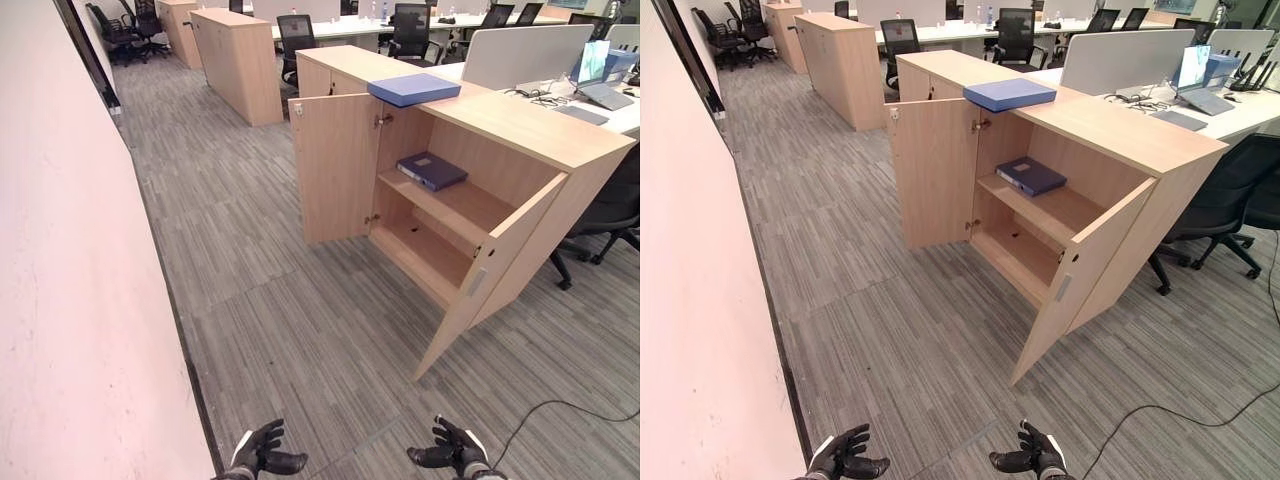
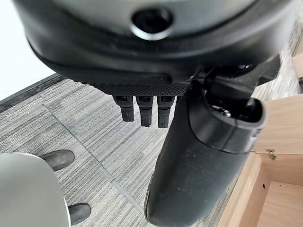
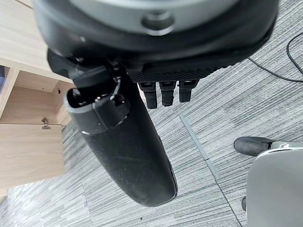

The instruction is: Put the empty folder in the office cabinet

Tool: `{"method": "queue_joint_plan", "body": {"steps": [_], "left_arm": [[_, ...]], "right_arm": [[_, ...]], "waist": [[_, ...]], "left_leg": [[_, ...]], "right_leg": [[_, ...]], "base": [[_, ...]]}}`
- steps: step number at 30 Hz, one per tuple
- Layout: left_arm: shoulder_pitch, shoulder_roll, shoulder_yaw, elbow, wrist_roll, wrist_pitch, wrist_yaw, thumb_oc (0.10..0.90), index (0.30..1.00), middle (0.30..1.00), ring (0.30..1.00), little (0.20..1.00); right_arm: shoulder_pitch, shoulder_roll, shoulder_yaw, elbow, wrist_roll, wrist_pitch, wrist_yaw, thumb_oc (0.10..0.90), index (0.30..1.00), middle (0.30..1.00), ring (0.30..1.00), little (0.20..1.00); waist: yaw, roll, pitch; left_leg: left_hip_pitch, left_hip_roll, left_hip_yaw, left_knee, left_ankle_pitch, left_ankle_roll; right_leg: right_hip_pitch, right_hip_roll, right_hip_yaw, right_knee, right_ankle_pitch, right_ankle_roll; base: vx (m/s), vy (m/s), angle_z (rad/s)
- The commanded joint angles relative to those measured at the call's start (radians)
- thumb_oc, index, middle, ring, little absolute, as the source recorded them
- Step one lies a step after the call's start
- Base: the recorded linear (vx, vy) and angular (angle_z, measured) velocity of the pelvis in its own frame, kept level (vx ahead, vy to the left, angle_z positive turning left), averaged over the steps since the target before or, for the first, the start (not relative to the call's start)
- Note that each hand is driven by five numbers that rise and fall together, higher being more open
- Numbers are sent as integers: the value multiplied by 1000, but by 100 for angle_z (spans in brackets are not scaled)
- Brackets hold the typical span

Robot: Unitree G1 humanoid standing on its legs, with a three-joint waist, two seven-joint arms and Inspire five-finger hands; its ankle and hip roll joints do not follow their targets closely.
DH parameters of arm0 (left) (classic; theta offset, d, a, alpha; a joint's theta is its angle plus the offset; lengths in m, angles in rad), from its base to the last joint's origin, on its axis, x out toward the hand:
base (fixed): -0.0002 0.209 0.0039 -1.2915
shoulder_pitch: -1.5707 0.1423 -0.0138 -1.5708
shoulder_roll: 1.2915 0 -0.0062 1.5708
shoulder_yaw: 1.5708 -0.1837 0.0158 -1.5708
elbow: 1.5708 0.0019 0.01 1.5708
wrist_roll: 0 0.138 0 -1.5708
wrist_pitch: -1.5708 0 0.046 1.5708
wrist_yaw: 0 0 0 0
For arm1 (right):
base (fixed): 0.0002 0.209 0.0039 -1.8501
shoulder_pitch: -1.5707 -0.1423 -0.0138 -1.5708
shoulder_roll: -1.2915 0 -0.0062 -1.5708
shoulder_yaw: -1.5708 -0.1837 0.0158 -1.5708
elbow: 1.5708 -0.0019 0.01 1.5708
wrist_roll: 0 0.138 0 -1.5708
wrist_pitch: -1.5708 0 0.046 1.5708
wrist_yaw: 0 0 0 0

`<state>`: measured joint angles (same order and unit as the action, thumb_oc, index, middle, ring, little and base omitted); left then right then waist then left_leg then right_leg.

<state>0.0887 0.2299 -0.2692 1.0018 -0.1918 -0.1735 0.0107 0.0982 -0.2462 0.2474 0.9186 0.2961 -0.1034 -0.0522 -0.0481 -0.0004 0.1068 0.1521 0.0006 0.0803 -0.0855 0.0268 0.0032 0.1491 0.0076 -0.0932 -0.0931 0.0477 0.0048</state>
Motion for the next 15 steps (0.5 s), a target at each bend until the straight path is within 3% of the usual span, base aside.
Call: {"method": "queue_joint_plan", "body": {"steps": [1, 7, 10, 12, 13, 14, 15], "left_arm": [[-99, 29, 17, -59, -17, -53, -1, 800, 900, 900, 900, 900], [-102, 26, 20, -47, -30, -49, -3, 800, 900, 900, 900, 900], [-110, 28, 17, -43, -33, -49, -4, 800, 900, 900, 900, 900], [-116, 27, 20, -45, -49, -47, -4, 800, 900, 900, 900, 900], [-117, 27, 20, -45, -49, -47, -5, 800, 900, 900, 900, 900], [-132, 22, 12, -50, -61, -47, -1, 800, 900, 900, 900, 900], [-133, 22, 11, -53, -66, -48, -3, 800, 900, 900, 900, 900]], "right_arm": [[-84, -36, -24, -4, 22, -48, 11, 800, 900, 900, 900, 900], [-77, -40, -24, 9, 23, -48, 16, 800, 900, 900, 900, 900], [-82, -43, -18, 26, 22, -48, 21, 800, 900, 900, 900, 900], [-89, -49, -14, 32, 18, -52, 23, 800, 900, 900, 900, 900], [-89, -49, -14, 32, 18, -52, 23, 800, 900, 900, 900, 900], [-89, -55, -15, 29, 16, -54, 16, 800, 900, 900, 900, 900], [-89, -59, -16, 20, 17, -55, 15, 800, 900, 900, 900, 900]], "waist": [[16, 7, 33], [14, 11, 40], [12, 11, 52], [15, 2, 70], [13, 3, 69], [17, -4, 95], [14, -12, 103]], "left_leg": [[64, 117, 8, -2, -81, -96], [61, 140, 2, 10, -71, -107], [28, 160, -2, 72, -76, -116], [-41, 169, -10, 220, -76, -135], [-46, 170, -12, 227, -79, -136], [-140, 179, -33, 356, -8, -147], [-166, 182, -29, 415, 15, -147]], "right_leg": [[32, -79, 17, 51, -133, 121], [15, -59, 25, 83, -156, 105], [-6, -45, 37, 121, -173, 88], [-6, -30, 46, 139, -191, 64], [-8, -29, 45, 140, -191, 63], [0, -25, 40, 152, -196, 48], [6, -24, 45, 153, -198, 38]], "base": [[45, -112, 11], [15, -80, 3], [-5, -111, 0], [-8, -157, 2], [-35, -148, 12], [-16, -137, 27], [5, -166, 27]]}}
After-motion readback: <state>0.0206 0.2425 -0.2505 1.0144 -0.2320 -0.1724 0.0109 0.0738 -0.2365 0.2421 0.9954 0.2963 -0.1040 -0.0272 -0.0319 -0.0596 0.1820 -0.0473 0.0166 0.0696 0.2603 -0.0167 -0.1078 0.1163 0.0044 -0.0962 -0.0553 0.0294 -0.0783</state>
